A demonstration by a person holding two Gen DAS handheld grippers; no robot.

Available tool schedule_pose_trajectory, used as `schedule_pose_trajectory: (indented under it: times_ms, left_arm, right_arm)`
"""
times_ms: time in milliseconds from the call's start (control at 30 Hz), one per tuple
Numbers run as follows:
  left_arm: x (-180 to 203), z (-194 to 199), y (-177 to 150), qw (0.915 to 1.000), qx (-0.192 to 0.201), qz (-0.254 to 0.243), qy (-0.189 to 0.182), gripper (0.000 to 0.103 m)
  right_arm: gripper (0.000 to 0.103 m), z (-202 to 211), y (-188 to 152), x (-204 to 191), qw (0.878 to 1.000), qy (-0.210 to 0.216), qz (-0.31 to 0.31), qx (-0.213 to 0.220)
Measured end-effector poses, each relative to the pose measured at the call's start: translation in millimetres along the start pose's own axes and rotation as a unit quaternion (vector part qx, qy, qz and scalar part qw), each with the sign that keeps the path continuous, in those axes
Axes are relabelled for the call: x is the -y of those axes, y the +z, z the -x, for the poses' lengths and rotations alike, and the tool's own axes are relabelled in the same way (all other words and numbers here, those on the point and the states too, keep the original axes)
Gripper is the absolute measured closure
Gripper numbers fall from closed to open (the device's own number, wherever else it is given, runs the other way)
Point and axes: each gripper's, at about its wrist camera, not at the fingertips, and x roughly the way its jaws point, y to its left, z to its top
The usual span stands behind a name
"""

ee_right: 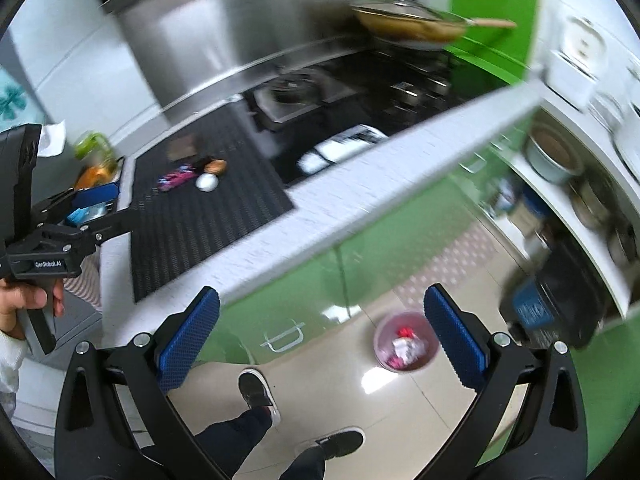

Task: Collect trash
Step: 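Move both empty grippers back toward the mat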

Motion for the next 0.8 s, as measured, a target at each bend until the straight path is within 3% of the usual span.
schedule_pose_trajectory:
  times_ms: [267, 500, 800]
  left_arm:
    - [-87, 6, 3, 0.9991, 0.001, 0.033, 0.028, 0.007]
    - [-134, -18, 10, 0.9991, -0.018, 0.025, 0.029, 0.007]
    - [-176, -48, 21, 0.9967, -0.028, 0.067, 0.036, 0.007]
  right_arm:
    - [0.003, -46, 44, -76, 0.999, 0.026, 0.036, -0.009]
    - [0.003, -103, 70, -127, 0.998, 0.030, 0.043, -0.024]
    - [0.003, -186, 100, -158, 0.996, 0.040, 0.051, -0.063]
